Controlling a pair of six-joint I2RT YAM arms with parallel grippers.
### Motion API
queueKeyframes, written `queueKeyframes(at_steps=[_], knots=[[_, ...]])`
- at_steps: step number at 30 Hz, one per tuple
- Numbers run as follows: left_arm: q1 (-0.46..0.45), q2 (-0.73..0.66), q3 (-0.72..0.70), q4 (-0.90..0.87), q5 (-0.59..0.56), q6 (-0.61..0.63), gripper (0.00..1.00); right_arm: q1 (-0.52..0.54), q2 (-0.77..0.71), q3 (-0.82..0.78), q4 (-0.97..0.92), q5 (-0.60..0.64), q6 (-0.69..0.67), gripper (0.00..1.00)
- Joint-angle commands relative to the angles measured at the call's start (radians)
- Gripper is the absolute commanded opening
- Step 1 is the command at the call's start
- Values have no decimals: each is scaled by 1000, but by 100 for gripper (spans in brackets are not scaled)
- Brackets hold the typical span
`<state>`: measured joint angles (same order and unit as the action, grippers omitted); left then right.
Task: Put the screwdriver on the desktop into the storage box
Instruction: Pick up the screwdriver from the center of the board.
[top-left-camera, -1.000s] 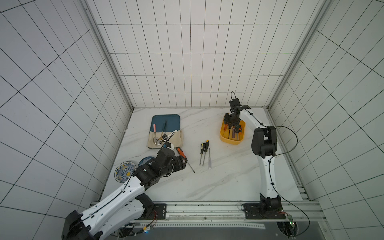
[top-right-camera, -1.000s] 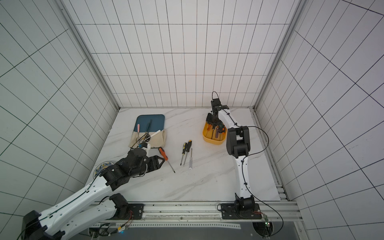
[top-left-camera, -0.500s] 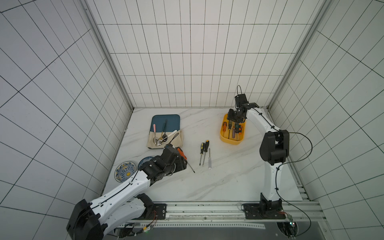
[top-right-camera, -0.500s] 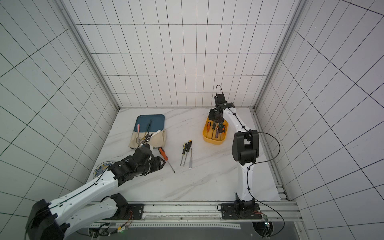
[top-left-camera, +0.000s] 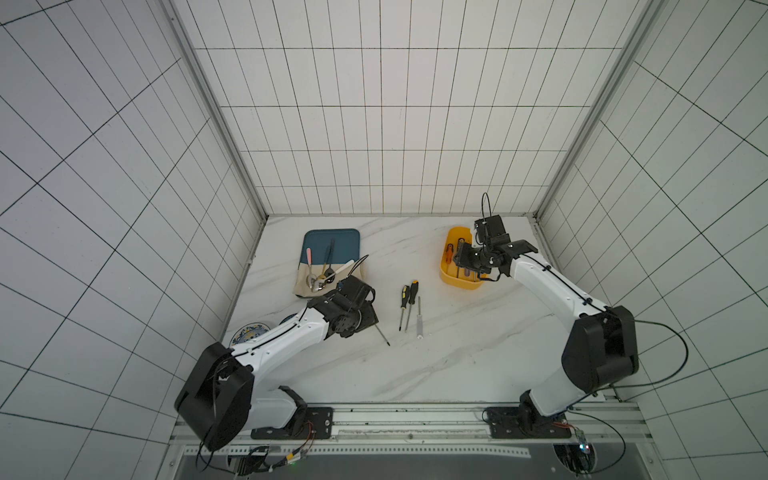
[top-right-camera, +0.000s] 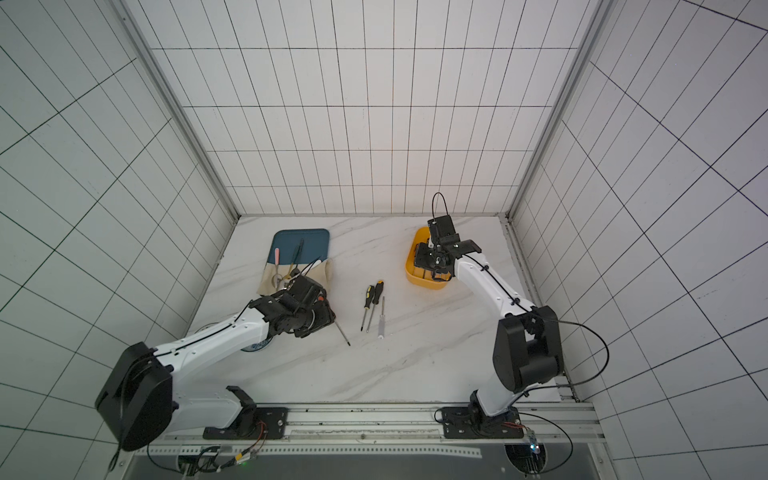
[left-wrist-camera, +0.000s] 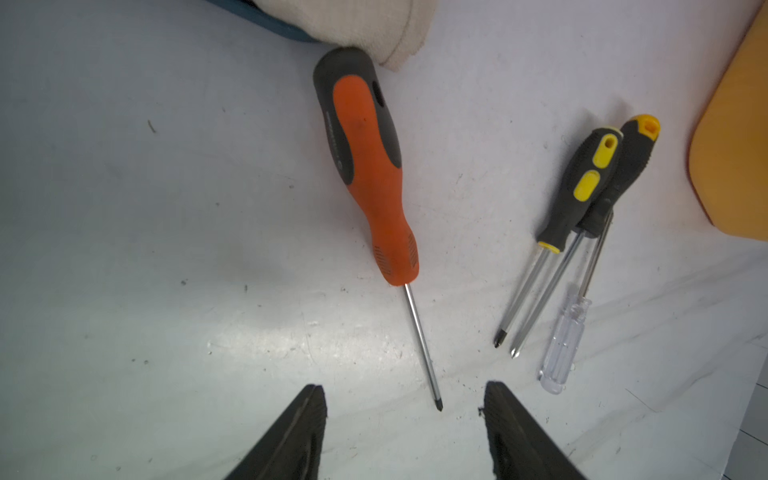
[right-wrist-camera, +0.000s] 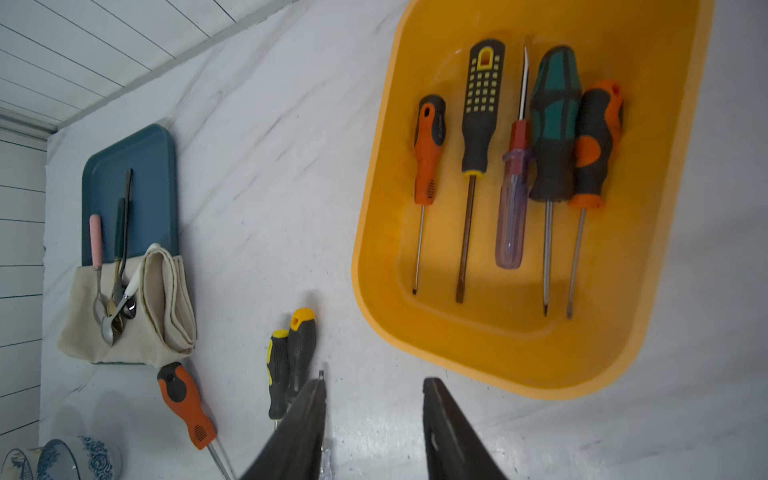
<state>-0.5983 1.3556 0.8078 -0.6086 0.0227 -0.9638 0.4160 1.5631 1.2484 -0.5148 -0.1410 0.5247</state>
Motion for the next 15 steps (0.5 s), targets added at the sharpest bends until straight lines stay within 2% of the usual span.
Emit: queueKeyframes(at_steps=[1,6,15], knots=[[18,70,55,0,-26,-12,63,24,-74,-108,59,10,43,42],[36,193,112,12,-53,-3,60,28,-143,-219,61,24,55,42],[58,319,160,29,-61,38,57,46,-201,-258,43,39,55,42]])
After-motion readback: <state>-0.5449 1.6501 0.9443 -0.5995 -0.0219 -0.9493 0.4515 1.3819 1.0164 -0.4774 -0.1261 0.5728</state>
